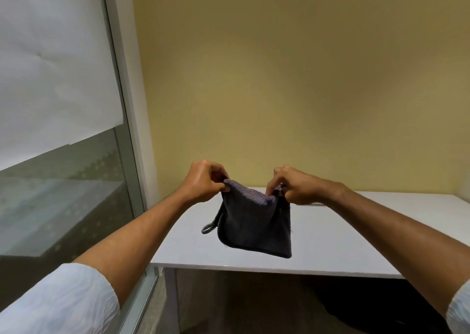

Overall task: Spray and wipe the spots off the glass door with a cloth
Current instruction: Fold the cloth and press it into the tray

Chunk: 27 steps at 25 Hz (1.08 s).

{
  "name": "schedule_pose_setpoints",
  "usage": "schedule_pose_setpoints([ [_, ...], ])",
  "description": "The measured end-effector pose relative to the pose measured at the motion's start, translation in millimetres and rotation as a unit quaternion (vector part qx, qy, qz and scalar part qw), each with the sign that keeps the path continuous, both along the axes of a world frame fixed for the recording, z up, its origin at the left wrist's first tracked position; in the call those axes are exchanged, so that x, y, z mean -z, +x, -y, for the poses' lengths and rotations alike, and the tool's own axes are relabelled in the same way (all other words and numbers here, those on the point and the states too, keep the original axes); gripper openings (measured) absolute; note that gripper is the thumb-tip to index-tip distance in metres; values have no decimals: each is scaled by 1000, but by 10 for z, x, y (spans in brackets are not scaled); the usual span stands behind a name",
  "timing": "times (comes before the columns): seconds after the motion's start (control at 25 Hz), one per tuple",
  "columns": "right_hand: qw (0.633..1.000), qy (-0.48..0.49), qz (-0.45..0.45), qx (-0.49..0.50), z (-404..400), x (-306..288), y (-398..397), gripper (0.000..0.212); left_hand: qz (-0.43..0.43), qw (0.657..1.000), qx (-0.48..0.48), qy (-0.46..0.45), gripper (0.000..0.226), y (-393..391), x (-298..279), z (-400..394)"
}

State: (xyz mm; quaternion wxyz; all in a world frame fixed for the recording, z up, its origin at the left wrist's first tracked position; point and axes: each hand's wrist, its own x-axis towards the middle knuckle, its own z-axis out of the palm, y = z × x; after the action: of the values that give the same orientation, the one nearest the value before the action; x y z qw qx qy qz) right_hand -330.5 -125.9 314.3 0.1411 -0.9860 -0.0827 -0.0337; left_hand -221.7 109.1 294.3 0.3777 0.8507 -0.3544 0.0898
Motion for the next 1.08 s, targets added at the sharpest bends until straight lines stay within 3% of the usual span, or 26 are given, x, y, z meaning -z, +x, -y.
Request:
schedule_pose_setpoints([
  [0.2,984,142,109,-19,255,-101,452,51,1,999,10,-47,16,343,-55,418],
  [0.4,955,222,193,-39,300,-57,931,44,-7,996,33,-81,18,668,-56,664],
  [0.56,943,233,231,-49,261,-25,1331,39,-28,992,36,-116,20,1030,-35,744],
  [0.8,943,171,277,64,300,-40,2023,22,-37,989,56,-134,24,1713,-62,743],
  [0.92,950,213,219,61,302,-46,2331,8,-38,986,63,-147,26,2002,-104,727],
  [1.08,923,377,75,28,278,-5,2583,26,-34,986,63,-154,23,2297,-108,750],
])
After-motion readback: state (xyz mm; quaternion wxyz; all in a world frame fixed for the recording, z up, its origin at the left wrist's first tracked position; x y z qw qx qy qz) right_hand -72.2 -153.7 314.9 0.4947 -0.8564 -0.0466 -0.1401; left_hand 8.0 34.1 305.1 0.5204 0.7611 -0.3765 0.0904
